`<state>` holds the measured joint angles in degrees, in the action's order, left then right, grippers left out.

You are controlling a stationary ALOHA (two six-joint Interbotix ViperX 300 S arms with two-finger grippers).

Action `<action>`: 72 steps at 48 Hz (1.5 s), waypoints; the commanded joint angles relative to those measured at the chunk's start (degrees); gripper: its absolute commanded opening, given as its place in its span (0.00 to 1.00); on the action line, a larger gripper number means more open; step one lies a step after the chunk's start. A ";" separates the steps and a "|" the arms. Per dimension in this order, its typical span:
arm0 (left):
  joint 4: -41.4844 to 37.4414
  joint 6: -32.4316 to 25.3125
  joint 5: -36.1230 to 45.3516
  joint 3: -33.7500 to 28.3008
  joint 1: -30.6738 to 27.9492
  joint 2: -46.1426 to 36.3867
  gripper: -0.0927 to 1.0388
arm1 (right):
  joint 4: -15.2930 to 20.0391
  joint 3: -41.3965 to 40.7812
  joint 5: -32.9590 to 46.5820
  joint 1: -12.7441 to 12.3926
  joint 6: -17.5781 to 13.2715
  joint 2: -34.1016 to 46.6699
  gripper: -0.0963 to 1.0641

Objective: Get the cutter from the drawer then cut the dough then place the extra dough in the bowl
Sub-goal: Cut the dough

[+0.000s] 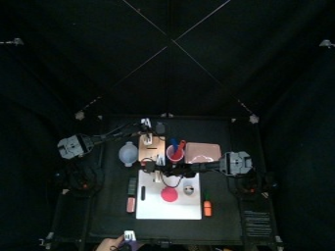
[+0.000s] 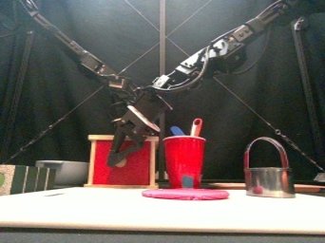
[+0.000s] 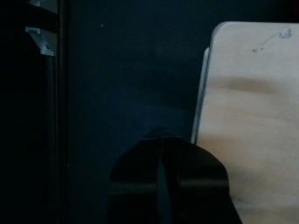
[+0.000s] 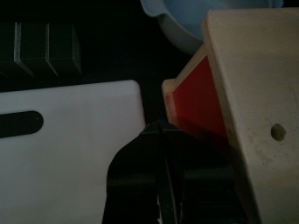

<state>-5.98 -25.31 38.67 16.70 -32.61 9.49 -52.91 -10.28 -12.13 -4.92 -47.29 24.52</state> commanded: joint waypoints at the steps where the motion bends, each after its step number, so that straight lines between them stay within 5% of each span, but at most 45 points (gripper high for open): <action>1: -0.09 0.00 -0.26 -0.44 0.09 -0.88 0.41 | 0.26 0.88 0.00 -0.18 0.00 -1.76 0.24; 22: 0.35 1.67 -3.16 -0.97 0.44 -7.03 0.41 | 1.41 0.00 -5.27 7.56 0.00 -10.81 0.24; 34: 0.88 5.71 -8.88 0.88 2.55 -12.92 0.41 | 2.37 -7.03 -7.82 10.81 -0.79 -21.09 0.28; 44: 4.04 9.05 -18.72 7.38 9.14 -18.02 0.41 | 5.89 -15.56 -9.14 14.68 -0.79 -30.15 0.43; 58: 11.87 10.28 -47.81 24.43 18.11 -24.43 0.41 | 19.95 -24.87 -13.97 16.35 -0.26 -34.28 0.75; 72: 17.49 10.55 -66.27 36.04 27.51 -28.83 0.41 | 20.57 -25.14 -28.04 21.01 -0.35 -34.28 0.97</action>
<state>9.40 -14.77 -24.43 52.12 -7.65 -17.58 -33.05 -36.12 -37.35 14.85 -47.55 -8.00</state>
